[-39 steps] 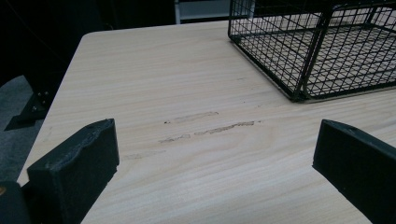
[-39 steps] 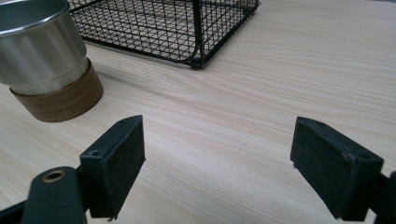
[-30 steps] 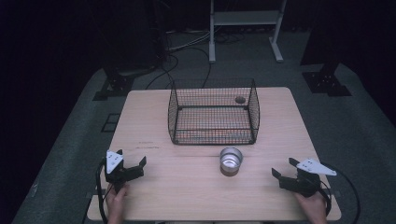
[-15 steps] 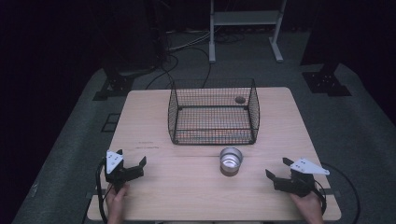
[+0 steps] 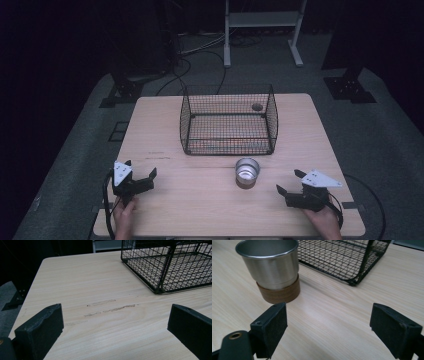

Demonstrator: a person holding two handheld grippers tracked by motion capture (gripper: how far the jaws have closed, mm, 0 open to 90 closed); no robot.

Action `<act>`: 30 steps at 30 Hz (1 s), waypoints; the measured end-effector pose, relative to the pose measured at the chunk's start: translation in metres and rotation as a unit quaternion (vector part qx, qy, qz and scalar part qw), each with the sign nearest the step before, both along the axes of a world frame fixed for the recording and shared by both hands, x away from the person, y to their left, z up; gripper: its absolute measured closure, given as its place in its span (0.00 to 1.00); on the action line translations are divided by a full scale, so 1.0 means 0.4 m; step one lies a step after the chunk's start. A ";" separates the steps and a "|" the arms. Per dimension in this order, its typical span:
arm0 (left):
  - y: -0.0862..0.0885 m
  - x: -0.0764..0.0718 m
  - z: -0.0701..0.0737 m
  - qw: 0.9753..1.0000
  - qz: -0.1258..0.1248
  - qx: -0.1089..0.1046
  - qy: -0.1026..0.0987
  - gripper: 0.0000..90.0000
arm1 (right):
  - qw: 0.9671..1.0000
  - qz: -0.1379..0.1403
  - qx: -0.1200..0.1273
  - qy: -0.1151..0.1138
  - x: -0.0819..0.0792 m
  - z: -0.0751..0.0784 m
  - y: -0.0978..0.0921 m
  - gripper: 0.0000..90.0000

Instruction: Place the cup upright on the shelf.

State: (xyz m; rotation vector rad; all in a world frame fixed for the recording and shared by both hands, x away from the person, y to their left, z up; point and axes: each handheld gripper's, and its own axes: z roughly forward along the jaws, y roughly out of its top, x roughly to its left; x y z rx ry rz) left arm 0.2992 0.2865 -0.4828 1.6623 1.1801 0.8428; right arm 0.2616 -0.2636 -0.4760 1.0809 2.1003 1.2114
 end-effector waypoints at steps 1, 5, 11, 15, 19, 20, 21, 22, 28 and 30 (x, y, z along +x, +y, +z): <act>0.000 0.000 0.000 1.000 0.000 0.000 0.000 0.00 | 1.000 0.002 -0.002 0.001 0.000 0.000 0.004 0.15; 0.000 0.000 0.000 1.000 0.000 0.001 0.001 0.00 | 1.000 0.015 -0.011 0.000 0.001 0.001 0.019 0.15; -0.003 -0.001 0.000 1.000 -0.002 0.003 0.000 0.00 | 0.999 0.031 -0.020 0.006 0.002 0.009 0.031 0.15; -0.003 -0.001 0.000 1.000 -0.002 0.005 0.000 0.00 | 0.999 0.040 -0.017 0.007 0.003 0.022 0.036 0.15; -0.002 -0.001 0.000 1.000 -0.001 0.002 0.001 0.00 | 0.998 0.051 -0.018 0.007 0.003 0.030 0.046 0.15; -0.002 -0.001 0.000 1.000 -0.001 0.002 0.001 0.00 | 0.998 0.053 -0.021 0.006 0.003 0.032 0.050 0.15; -0.003 -0.001 0.000 1.000 -0.001 0.003 0.001 0.00 | 0.998 0.056 -0.023 0.004 0.004 0.035 0.053 0.15; -0.003 -0.001 0.000 1.000 -0.001 0.003 0.001 0.00 | 0.998 0.058 -0.023 0.004 0.004 0.037 0.057 0.15; -0.002 -0.001 0.000 1.000 -0.001 0.002 0.001 0.00 | 0.996 0.076 -0.035 0.009 0.004 0.051 0.078 0.15; -0.002 -0.001 0.000 1.000 -0.001 0.001 0.001 0.00 | 0.996 0.079 -0.037 0.011 0.004 0.056 0.084 0.15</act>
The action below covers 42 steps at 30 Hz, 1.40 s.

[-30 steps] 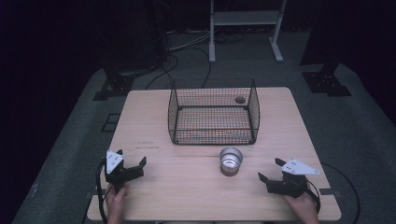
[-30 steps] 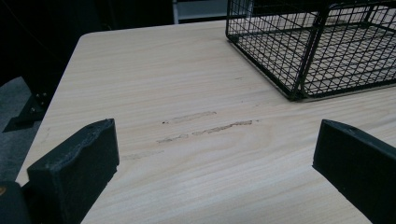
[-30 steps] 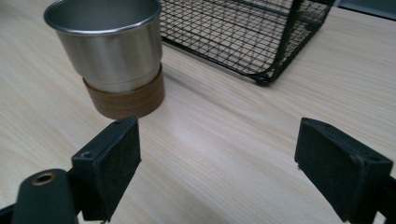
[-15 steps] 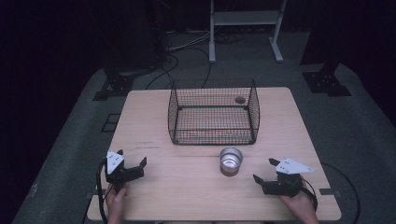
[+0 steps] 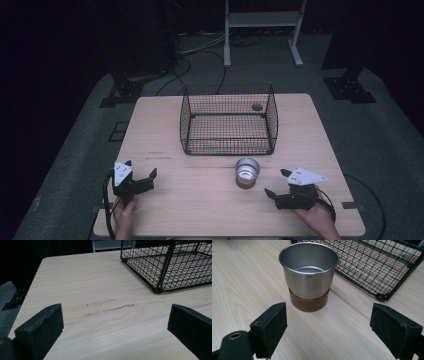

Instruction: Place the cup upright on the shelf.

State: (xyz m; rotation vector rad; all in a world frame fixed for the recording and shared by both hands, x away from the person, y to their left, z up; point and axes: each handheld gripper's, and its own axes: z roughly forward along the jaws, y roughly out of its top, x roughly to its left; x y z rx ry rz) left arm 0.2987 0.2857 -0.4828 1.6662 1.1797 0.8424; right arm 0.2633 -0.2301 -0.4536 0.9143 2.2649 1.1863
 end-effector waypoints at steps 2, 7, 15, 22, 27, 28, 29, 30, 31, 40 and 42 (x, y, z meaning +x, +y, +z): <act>0.000 0.000 0.000 1.000 0.000 0.000 0.000 0.00 | 1.000 0.002 0.000 -0.001 0.000 0.005 0.005 0.15; 0.000 0.000 0.000 1.000 0.000 0.000 0.000 0.00 | 1.000 0.006 -0.006 -0.002 0.003 0.013 0.021 0.15; 0.000 0.000 0.000 1.000 0.000 0.000 0.000 0.00 | 1.000 0.011 -0.009 -0.001 0.009 0.019 0.047 0.15; 0.001 0.000 0.000 1.000 0.000 -0.001 -0.001 0.00 | 1.000 0.011 -0.023 0.006 0.019 0.019 0.072 0.15; 0.000 0.000 0.000 1.000 0.000 0.001 -0.001 0.00 | 0.999 0.019 -0.021 0.015 0.030 0.016 0.091 0.14; 0.000 0.000 0.000 1.000 0.000 0.001 -0.001 0.00 | 0.999 0.021 -0.023 0.017 0.033 0.015 0.096 0.14; 0.000 0.000 0.000 1.000 0.000 0.000 -0.001 0.00 | 0.999 0.022 -0.029 0.017 0.036 0.014 0.100 0.14; 0.000 0.000 0.000 1.000 0.000 0.000 -0.001 0.00 | 0.999 0.022 -0.029 0.017 0.036 0.014 0.100 0.14; 0.000 0.000 0.000 1.000 0.000 0.000 0.000 0.00 | 0.999 0.019 -0.033 0.018 0.040 0.014 0.104 0.14; 0.000 0.000 0.000 1.000 -0.001 0.000 -0.001 0.00 | 0.999 0.009 -0.027 0.031 0.067 0.001 0.123 0.12; 0.000 0.000 0.000 1.000 0.000 0.000 -0.001 0.00 | 0.999 0.008 -0.025 0.035 0.073 -0.004 0.130 0.12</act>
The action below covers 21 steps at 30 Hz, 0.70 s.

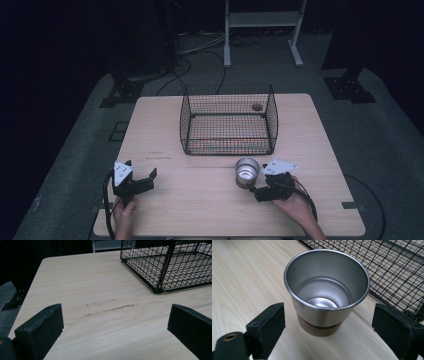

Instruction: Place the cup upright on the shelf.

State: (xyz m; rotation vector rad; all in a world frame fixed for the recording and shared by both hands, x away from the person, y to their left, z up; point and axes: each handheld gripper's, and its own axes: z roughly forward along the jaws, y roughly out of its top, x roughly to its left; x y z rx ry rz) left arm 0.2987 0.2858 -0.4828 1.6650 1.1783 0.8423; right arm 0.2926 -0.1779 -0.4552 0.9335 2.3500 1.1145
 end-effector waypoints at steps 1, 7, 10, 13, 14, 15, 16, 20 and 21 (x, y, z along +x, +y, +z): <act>0.000 0.000 0.000 1.000 0.000 0.001 0.000 0.00 | 1.000 0.000 -0.001 -0.001 0.003 -0.001 0.002 0.12; 0.000 0.000 0.000 1.000 -0.001 0.001 0.000 0.00 | 1.000 -0.004 0.005 0.003 0.017 -0.009 0.011 0.11; 0.000 0.000 0.000 1.000 0.000 0.001 0.000 0.00 | 1.000 -0.004 0.005 0.007 0.025 -0.014 0.018 0.11; 0.000 0.000 0.000 1.000 0.000 0.000 0.000 0.00 | 1.000 -0.003 0.005 0.008 0.032 -0.017 0.026 0.11; 0.000 0.000 0.000 1.000 0.000 0.000 0.000 0.00 | 1.000 -0.002 0.005 0.007 0.034 -0.017 0.028 0.11; 0.000 0.000 0.000 1.000 0.000 0.001 0.000 0.00 | 1.000 -0.002 0.008 0.008 0.037 -0.018 0.030 0.11; 0.000 0.000 0.000 1.000 0.000 0.001 0.000 0.00 | 1.000 -0.002 0.010 0.009 0.039 -0.018 0.033 0.11; 0.000 0.000 0.000 1.000 0.000 0.000 0.000 0.00 | 1.000 0.001 0.010 0.009 0.048 -0.020 0.045 0.11; 0.000 0.000 0.000 1.000 0.000 0.000 0.000 0.00 | 1.000 0.003 0.009 0.009 0.050 -0.020 0.047 0.11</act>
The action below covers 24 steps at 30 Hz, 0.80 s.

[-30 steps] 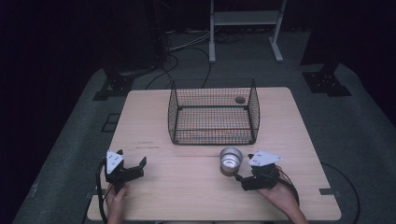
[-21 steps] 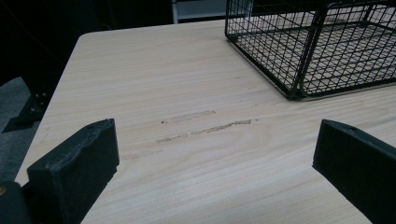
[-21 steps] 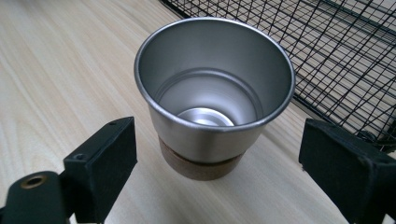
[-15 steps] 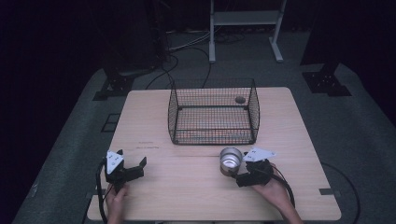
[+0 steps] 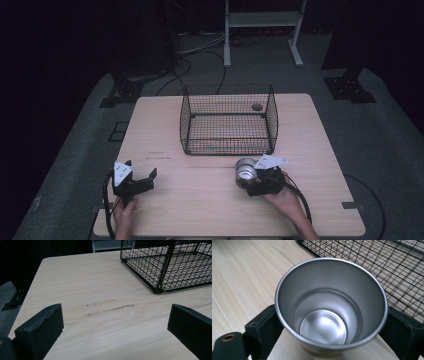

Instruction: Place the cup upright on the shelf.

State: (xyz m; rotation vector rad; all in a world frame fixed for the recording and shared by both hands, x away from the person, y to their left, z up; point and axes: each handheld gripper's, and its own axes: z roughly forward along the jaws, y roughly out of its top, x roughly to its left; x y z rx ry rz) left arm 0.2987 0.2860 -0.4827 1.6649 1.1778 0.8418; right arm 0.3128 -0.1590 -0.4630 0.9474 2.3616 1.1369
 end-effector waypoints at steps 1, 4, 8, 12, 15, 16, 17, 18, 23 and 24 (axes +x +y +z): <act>0.000 0.000 0.000 1.000 0.000 0.000 0.000 0.00 | 1.000 0.001 0.003 0.000 0.003 -0.001 0.002 0.11; 0.000 0.000 0.000 1.000 0.000 0.000 0.000 0.00 | 1.000 0.001 0.005 0.003 0.010 -0.006 0.006 0.12; 0.001 0.000 0.000 1.000 0.000 0.000 -0.001 0.00 | 1.000 0.002 0.009 0.002 0.012 -0.008 0.009 0.15; 0.001 0.000 0.000 1.000 -0.001 0.000 -0.001 0.00 | 1.000 0.003 0.009 0.000 0.012 -0.007 0.009 0.18; 0.001 0.000 0.000 1.000 -0.001 0.000 -0.001 0.00 | 1.000 0.005 0.009 -0.001 0.011 -0.005 0.008 0.20; 0.001 0.000 0.000 1.000 0.000 0.000 0.000 0.00 | 1.000 0.005 0.010 0.000 0.011 -0.005 0.007 0.20; 0.001 0.000 0.000 1.000 0.000 0.000 0.000 0.00 | 1.000 0.005 0.010 0.001 0.010 -0.005 0.008 0.20; 0.001 0.000 0.000 1.000 0.000 0.000 -0.001 0.00 | 1.000 0.005 0.009 0.000 0.010 -0.005 0.008 0.20; 0.001 0.000 0.000 1.000 0.000 0.000 -0.001 0.00 | 1.000 0.004 0.006 -0.003 0.006 -0.004 0.010 0.20; 0.001 0.000 0.000 1.000 0.000 0.000 -0.001 0.00 | 1.000 0.004 0.005 -0.004 0.005 -0.003 0.010 0.20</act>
